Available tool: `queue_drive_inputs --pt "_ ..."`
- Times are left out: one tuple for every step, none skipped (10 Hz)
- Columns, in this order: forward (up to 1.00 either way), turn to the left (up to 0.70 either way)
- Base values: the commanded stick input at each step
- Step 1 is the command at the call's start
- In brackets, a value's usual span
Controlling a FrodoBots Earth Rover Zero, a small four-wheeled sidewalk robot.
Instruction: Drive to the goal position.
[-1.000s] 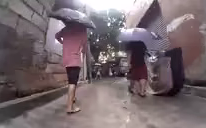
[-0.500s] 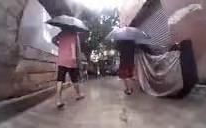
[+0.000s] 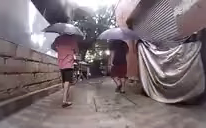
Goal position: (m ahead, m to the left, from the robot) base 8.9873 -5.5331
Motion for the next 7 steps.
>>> queue_drive_inputs --pt "0.99 0.0" --pt "0.99 0.0" --pt "0.99 0.14" --pt "0.99 0.4" --pt "0.99 0.4" --pt "0.99 0.07" --pt "0.99 0.0"
